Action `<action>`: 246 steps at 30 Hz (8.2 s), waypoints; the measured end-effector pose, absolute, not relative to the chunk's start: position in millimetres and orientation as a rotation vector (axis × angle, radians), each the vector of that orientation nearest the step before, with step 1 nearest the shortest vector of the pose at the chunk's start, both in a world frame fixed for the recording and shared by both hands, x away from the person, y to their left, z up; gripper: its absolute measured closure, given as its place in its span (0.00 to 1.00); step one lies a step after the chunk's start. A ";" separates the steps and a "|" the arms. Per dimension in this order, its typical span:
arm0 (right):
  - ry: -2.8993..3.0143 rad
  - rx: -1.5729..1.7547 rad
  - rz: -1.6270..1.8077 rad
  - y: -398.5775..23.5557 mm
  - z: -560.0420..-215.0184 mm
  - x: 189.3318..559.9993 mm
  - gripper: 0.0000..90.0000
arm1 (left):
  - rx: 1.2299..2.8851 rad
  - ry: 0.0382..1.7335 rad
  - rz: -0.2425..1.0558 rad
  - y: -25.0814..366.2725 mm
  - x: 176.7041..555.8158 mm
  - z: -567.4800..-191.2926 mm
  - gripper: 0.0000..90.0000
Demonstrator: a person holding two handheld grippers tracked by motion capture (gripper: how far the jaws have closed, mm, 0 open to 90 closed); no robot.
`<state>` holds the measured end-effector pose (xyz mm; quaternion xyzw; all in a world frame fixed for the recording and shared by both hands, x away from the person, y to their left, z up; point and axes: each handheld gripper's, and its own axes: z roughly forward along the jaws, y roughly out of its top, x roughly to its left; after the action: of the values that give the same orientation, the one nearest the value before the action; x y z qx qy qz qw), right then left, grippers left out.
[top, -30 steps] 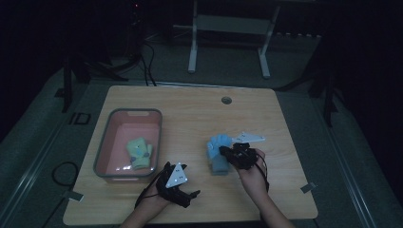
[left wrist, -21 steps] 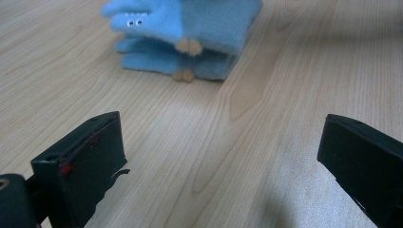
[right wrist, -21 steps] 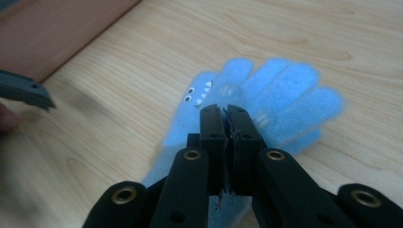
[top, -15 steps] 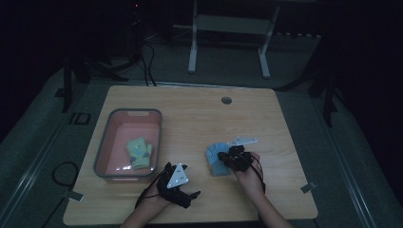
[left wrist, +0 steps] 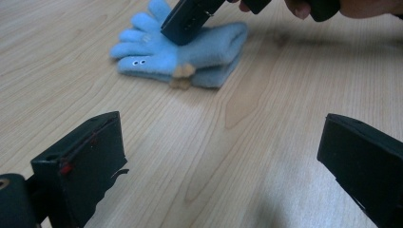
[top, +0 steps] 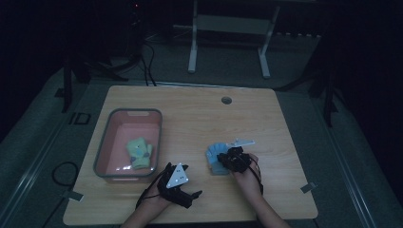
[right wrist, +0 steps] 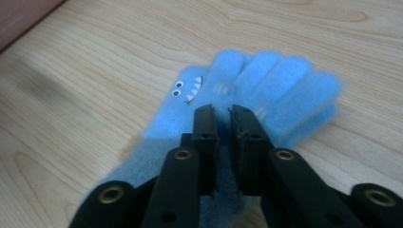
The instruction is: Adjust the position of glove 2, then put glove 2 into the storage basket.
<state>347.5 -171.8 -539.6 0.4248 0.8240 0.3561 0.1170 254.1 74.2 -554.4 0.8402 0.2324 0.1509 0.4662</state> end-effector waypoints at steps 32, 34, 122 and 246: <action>2.428 0.996 1.177 -218.5 -504.3 353.1 0.15 | 2.151 0.473 0.251 43.4 265.7 -542.0 0.05; 2.426 1.011 1.180 -222.5 -502.4 354.9 0.15 | 2.158 0.451 0.235 39.0 269.0 -540.9 0.06; 2.641 1.097 1.334 -173.8 -492.1 399.2 0.87 | 2.401 0.212 0.392 17.6 324.1 -483.1 0.85; 2.775 0.668 1.376 -7.4 -453.2 404.7 0.17 | 2.227 0.804 0.452 199.5 306.2 -451.5 0.03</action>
<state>404.7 -7.4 -453.2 0.2108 0.8756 0.4344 -0.0135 306.2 199.5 -451.5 0.8628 0.3116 0.1752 0.3574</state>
